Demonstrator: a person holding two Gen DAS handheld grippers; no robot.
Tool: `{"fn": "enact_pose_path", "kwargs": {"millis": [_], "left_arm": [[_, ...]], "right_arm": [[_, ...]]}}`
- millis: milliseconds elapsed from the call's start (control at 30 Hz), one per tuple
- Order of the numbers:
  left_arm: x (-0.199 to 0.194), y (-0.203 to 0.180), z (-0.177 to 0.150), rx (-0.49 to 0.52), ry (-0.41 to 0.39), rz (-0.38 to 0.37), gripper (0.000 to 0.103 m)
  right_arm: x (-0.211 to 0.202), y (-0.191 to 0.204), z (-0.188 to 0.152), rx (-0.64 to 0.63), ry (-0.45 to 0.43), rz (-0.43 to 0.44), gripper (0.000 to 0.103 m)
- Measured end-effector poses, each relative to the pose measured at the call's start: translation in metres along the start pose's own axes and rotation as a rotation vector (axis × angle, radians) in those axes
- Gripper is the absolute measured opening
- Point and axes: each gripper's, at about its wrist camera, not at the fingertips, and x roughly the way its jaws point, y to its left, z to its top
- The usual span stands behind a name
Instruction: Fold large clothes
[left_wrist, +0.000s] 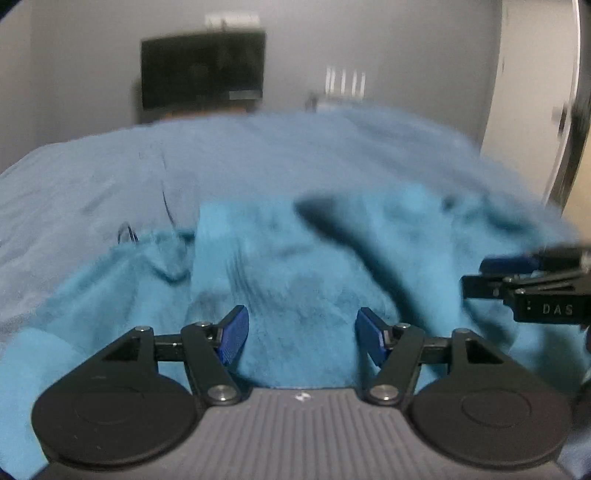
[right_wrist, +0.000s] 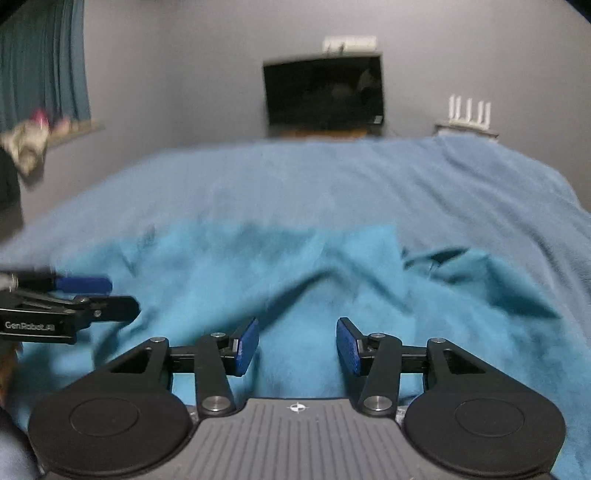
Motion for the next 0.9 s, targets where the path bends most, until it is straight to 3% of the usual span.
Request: {"fn": "enact_pose_path", "kwargs": {"millis": [133,300,433,567,633,700,800,900], "left_arm": [[0.021,0.002,-0.010,0.002,0.080,0.007,0.064],[0.019,0.003,-0.011,-0.018,0.067,0.002,0.067],[-0.012,0.001,-0.016,-0.031,0.010,0.060,0.067],[-0.051,-0.004,-0.017,-0.061,-0.069,0.053,0.073],[-0.063,-0.010,-0.020,-0.080,-0.081,0.017,0.075],[-0.072,-0.019,-0.026,-0.089,-0.071,-0.049,0.075],[-0.080,-0.041,-0.033,-0.026,-0.048,-0.127,0.075],[-0.083,-0.066,-0.041,0.098,-0.024,-0.123,0.075]], "right_arm": [[0.033,0.009,-0.012,-0.073,0.130,-0.056,0.051],[0.030,0.011,-0.014,-0.072,0.122,-0.055,0.052],[0.015,0.001,-0.013,-0.004,0.074,-0.072,0.058],[-0.023,-0.021,-0.008,0.163,-0.033,-0.144,0.072],[-0.047,-0.034,-0.008,0.270,-0.066,-0.198,0.084],[-0.071,-0.052,-0.013,0.400,-0.077,-0.265,0.087],[-0.098,-0.087,-0.029,0.635,-0.005,-0.325,0.090],[-0.120,-0.122,-0.052,0.858,0.102,-0.344,0.091]]}}
